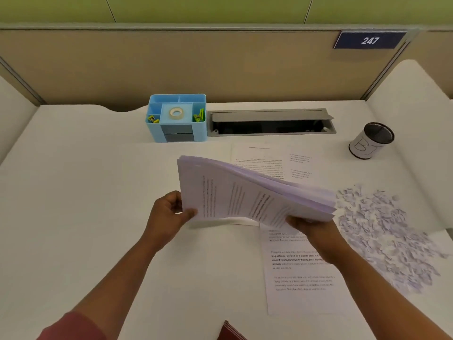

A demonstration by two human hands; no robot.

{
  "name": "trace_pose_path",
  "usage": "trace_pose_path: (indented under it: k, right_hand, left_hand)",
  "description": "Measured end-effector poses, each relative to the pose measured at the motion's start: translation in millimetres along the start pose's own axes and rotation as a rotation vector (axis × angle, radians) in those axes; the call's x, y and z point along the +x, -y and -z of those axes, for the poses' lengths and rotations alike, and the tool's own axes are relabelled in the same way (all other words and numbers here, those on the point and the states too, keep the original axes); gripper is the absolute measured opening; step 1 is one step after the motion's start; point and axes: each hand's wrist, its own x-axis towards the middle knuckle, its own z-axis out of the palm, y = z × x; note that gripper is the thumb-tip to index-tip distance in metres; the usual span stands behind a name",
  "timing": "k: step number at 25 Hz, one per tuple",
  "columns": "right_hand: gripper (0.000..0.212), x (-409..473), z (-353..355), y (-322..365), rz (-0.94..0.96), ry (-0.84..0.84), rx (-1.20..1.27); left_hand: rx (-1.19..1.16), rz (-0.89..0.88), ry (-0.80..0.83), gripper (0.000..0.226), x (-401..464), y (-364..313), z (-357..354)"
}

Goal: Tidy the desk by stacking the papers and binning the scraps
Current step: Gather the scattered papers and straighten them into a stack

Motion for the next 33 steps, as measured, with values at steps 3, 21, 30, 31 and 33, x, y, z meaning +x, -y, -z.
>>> trace_pose_path:
  k: [3,21,30,31,33]
  right_hand:
    - [0.040,-1.1,-2.3,-9.9,-0.026,-0.009,-0.058]
    - [0.046,-12.3,-9.8,-22.5,0.007,-0.004,0.058]
    - [0.045,-8.9,-11.9,-36.1,-0.036,-0.037,0.074]
    - [0.046,-8.0,-11.5,-39.4,-0.053,-0.039,0.076]
    - [0.047,-6.7,-10.4,-41.6,-0.079,-0.037,0.080]
  left_hand:
    - [0.033,0.013,0.009,0.041,-9.5,8.8,-8.6]
    - [-0.251,-0.034,-0.188,0.044,-39.9,8.3,-41.6]
    - [-0.250,-0.062,-0.131,0.038,-36.5,8.5,-41.1]
    - [-0.241,-0.052,-0.126,0.038,-35.9,10.8,-41.9]
    - [-0.228,-0.057,-0.134,0.038,-35.0,14.4,-44.3]
